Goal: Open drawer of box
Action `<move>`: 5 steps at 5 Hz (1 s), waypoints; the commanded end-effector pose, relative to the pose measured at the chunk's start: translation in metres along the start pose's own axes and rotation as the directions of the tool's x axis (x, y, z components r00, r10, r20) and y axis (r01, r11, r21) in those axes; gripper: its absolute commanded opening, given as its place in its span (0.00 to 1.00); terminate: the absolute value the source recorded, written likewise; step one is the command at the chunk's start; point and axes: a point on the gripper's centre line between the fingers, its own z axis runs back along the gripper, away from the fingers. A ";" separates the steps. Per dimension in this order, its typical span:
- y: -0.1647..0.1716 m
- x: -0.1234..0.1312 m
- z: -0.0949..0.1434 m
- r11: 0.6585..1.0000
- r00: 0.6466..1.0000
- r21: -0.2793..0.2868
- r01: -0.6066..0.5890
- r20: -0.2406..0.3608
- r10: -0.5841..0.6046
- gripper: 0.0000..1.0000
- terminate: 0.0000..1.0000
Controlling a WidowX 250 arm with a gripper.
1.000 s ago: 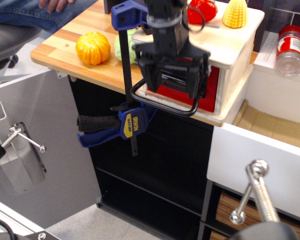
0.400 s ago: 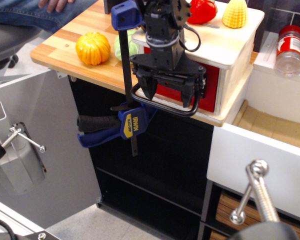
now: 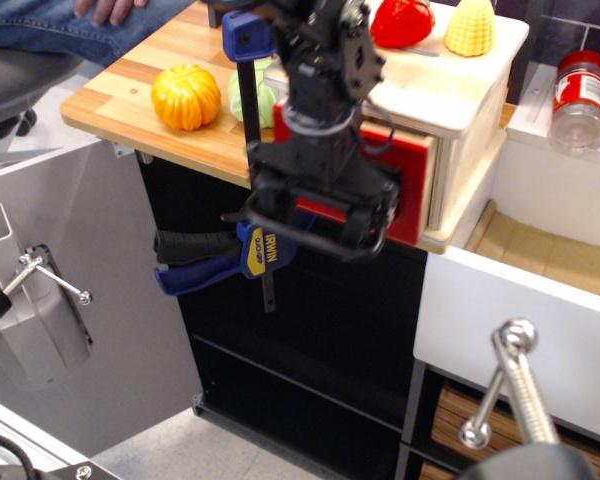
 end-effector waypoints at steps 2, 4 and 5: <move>0.005 -0.056 0.013 0.999 0.995 0.029 -0.013 -0.094 0.015 1.00 0.00; 0.012 -0.079 0.013 0.999 0.987 0.041 0.027 -0.157 -0.021 1.00 0.00; 0.012 -0.080 0.012 0.999 0.989 0.038 0.030 -0.143 -0.024 1.00 0.00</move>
